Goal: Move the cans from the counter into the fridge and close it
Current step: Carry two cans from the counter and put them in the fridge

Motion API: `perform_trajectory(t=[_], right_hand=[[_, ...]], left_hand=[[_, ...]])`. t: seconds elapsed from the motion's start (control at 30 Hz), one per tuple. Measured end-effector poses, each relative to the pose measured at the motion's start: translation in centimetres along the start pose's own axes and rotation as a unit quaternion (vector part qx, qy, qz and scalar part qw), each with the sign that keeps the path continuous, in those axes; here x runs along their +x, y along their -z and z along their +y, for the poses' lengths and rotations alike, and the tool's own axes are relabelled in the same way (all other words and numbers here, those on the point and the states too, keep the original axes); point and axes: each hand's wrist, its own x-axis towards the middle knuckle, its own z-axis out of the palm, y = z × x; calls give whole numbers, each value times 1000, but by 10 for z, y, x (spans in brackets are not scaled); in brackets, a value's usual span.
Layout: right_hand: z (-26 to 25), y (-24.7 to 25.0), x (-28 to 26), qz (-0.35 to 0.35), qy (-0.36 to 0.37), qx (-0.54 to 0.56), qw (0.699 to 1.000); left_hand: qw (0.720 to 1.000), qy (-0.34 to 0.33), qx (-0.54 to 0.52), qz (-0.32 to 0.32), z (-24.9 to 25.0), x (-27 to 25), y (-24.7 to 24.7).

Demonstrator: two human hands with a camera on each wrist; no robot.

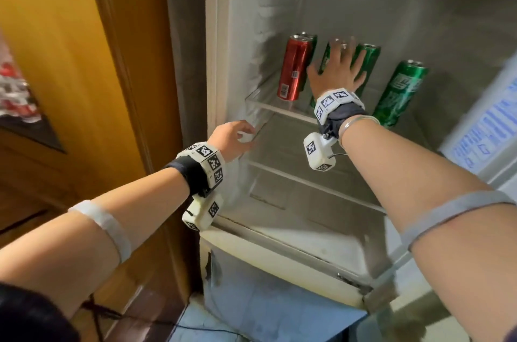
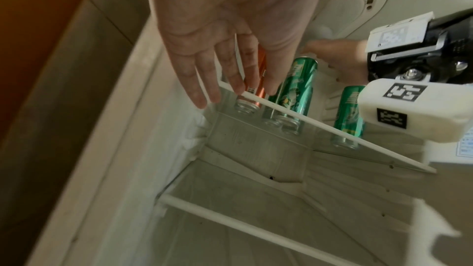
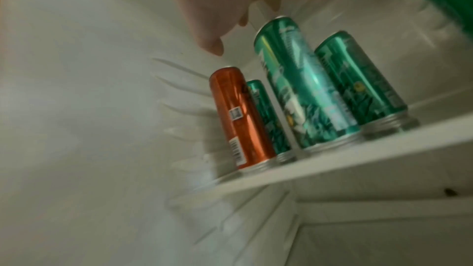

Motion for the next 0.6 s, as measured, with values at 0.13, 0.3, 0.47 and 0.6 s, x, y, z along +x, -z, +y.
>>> perform_trajectory(t=[0.13, 0.3, 0.47, 0.6], right_hand=[[-24, -8, -37, -16, 26, 41, 999], [-60, -27, -105, -9, 91, 91, 992], [-120, -38, -214, -111, 201, 153, 961], [-170, -37, -307, -217, 274, 174, 921]], left_hand=[[999, 18, 15, 21, -17, -36, 26], [995, 72, 23, 70, -38, -99, 61], [981, 148, 28, 123, -75, -212, 105], [965, 206, 53, 154, -91, -303, 136]])
